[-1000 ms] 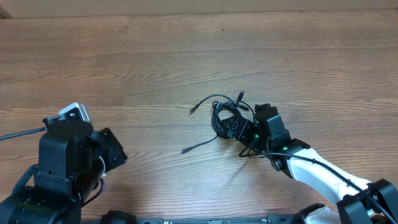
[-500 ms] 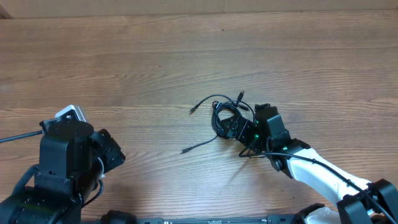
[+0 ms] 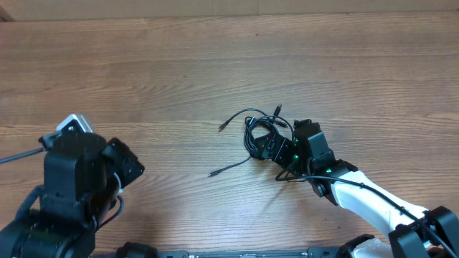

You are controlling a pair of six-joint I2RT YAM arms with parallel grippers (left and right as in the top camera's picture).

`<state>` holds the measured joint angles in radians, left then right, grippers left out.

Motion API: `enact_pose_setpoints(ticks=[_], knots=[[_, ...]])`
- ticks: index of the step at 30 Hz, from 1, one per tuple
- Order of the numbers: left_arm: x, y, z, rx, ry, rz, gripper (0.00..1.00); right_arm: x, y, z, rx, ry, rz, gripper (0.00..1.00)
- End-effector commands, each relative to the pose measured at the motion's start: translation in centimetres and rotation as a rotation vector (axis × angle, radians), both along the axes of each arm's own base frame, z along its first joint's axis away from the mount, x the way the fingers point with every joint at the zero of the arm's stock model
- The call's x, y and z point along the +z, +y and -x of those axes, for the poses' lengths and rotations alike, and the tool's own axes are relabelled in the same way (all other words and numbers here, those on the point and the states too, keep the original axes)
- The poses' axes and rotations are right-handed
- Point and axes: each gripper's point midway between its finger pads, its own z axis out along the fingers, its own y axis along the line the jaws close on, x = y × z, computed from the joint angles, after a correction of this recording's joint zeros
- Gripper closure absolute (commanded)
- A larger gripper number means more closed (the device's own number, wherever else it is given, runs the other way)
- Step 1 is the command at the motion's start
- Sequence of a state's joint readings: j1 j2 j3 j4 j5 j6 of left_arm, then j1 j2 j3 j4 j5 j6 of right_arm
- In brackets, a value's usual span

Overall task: Untangle cables
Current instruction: 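Move the left gripper back over the coil beside the right gripper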

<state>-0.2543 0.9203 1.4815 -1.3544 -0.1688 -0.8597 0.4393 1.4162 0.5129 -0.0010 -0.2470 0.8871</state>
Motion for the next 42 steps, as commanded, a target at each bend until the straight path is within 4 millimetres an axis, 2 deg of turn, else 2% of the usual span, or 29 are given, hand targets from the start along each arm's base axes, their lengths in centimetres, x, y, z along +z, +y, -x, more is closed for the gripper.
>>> enact_pose_setpoints(ticks=[1,5,6,10,11,12,13,18,20,21,25,26,28,30,33,38,42], knots=[[-1.2,-1.4,-2.2,-0.023,0.047,0.041,0.96,0.1,-0.1,-0.1,-0.004,-0.007,0.005,0.0],[-4.3,-3.3,-4.9,-0.066,0.169,0.06,0.96,0.0,-0.5,-0.4,-0.022,-0.016,0.023,0.0],[-5.4,-4.9,-6.3,-0.143,0.211,0.076,0.96,-0.1,-0.9,-0.7,-0.042,-0.025,0.044,0.0],[-6.7,-7.2,-8.6,-0.285,0.222,0.076,0.96,0.0,-0.9,-0.8,-0.045,-0.032,0.044,0.0],[-6.8,-7.4,-8.8,-0.288,0.223,0.07,0.96,0.2,-0.9,-1.1,-0.049,-0.048,0.041,0.0],[-7.2,-7.7,-9.3,-0.296,0.226,0.06,0.96,0.9,-1.2,-2.3,-0.083,-0.105,0.051,0.0],[-7.3,-8.1,-9.6,-0.307,0.225,0.059,0.96,1.2,-1.6,-2.8,-0.106,-0.129,0.064,0.0],[-7.9,-10.5,-10.5,-0.42,0.203,0.012,0.93,1.8,-1.0,-2.9,-0.088,-0.136,0.018,0.0],[-8.7,-12.4,-11.1,-0.507,0.196,-0.026,0.89,3.3,-0.3,-2.6,0.038,-0.183,-0.024,0.0],[-8.9,-12.8,-11.3,-0.512,0.196,-0.031,0.89,3.8,-0.3,-2.5,0.055,-0.189,-0.039,0.0],[-9.5,-14.0,-12.3,-0.527,0.183,-0.049,0.88,6.8,-3.4,-3.0,-0.009,-0.204,-0.044,0.0],[-9.8,-14.5,-12.6,-0.537,0.18,-0.053,0.87,8.2,-4.5,-3.3,-0.025,-0.241,-0.032,0.0],[-10.6,-15.1,-13.2,-0.576,0.181,-0.079,0.8,10.4,-5.5,-3.3,-0.006,-0.317,0.004,0.0],[-12.3,-15.6,-13.6,-0.586,0.225,-0.084,0.74,11.9,-6.2,-3.2,-0.01,-0.381,0.052,0.01],[-14.8,-17.0,-13.7,-0.629,0.299,-0.038,0.74,12.1,-7.0,-3.6,-0.043,-0.4,0.089,0.0],[-16.1,-18.0,-14.2,-0.646,0.315,-0.028,0.69,12.1,-7.1,-3.6,-0.046,-0.401,0.091,0.0],[-16.5,-19.1,-14.3,-0.669,0.308,-0.035,0.58,12.2,-7.4,-3.9,-0.063,-0.409,0.105,0.0]])
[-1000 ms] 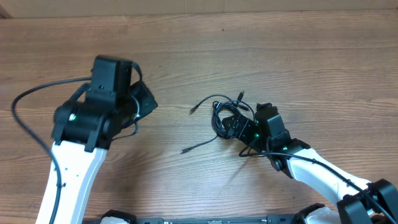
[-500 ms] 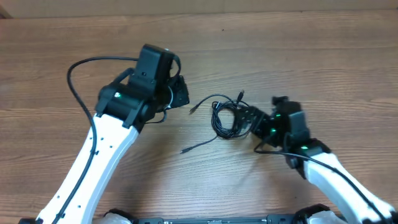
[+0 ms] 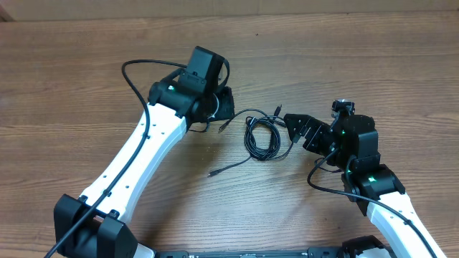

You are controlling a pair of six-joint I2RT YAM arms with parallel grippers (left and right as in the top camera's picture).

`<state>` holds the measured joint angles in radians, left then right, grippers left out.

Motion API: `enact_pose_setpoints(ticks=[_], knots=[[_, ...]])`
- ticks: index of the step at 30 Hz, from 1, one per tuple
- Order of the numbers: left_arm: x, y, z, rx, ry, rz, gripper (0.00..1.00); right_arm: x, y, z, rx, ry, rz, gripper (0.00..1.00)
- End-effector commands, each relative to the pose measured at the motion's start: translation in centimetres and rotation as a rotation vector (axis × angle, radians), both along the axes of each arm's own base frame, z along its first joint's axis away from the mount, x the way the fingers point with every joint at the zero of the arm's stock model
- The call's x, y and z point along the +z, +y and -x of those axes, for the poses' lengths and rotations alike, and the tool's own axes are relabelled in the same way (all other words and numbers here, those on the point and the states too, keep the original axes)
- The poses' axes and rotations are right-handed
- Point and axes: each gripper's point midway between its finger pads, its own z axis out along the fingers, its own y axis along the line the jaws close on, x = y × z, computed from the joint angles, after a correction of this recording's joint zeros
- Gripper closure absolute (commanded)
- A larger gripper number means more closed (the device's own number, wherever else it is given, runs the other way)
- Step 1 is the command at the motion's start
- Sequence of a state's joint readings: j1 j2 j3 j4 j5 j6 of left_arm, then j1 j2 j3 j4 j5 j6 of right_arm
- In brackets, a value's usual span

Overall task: Untangle cables
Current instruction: 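Move the left gripper back over the coil beside the right gripper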

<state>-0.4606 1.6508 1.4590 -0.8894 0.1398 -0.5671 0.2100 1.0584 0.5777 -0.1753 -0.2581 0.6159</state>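
Note:
A thin black cable [image 3: 261, 137] lies coiled in a loose tangle at mid-table. Free plug ends stick out at the upper left [image 3: 222, 126], the lower left [image 3: 211, 173] and the top [image 3: 278, 110]. My left gripper [image 3: 226, 107] reaches in from the left and hovers just up-left of the coil, close to the upper-left plug end. Its jaws are hidden under the wrist. My right gripper [image 3: 292, 127] sits just right of the coil with its fingers spread toward it and nothing between them.
The wooden table [image 3: 86, 64] runs out on all sides of the cable. The left arm's white link [image 3: 136, 150] crosses the left half of the table diagonally. The right arm's body [image 3: 373, 179] fills the lower right.
The left arm has gone from folded at the lower left to stretched out beside the coil's upper left. The right gripper was on the coil's right side and now stands just off it. The coil has barely shifted.

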Motion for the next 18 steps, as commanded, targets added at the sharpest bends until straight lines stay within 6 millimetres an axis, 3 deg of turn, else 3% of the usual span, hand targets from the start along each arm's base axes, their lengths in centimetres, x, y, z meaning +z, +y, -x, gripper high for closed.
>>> enact_pose_setpoints(ticks=[1,5,6,8,18], knots=[[-0.7,-1.3,0.5,-0.047,0.011,0.001,0.56,1.3,-0.6,-0.9,-0.026,-0.052,0.026,0.0],[-0.7,-1.4,0.6,-0.049,0.012,0.001,0.32,1.8,-0.6,-1.2,-0.028,-0.074,0.023,0.0],[-0.7,-1.4,0.6,-0.049,0.012,0.001,0.13,1.9,-0.6,-1.3,-0.029,-0.078,0.022,0.0],[-0.7,-1.4,0.6,-0.049,0.012,0.001,0.0,2.1,-0.6,-1.4,-0.029,-0.087,0.021,0.0],[-0.7,-1.4,0.6,-0.05,0.012,0.002,0.01,2.7,-0.8,-1.9,-0.048,-0.12,0.024,0.0]])
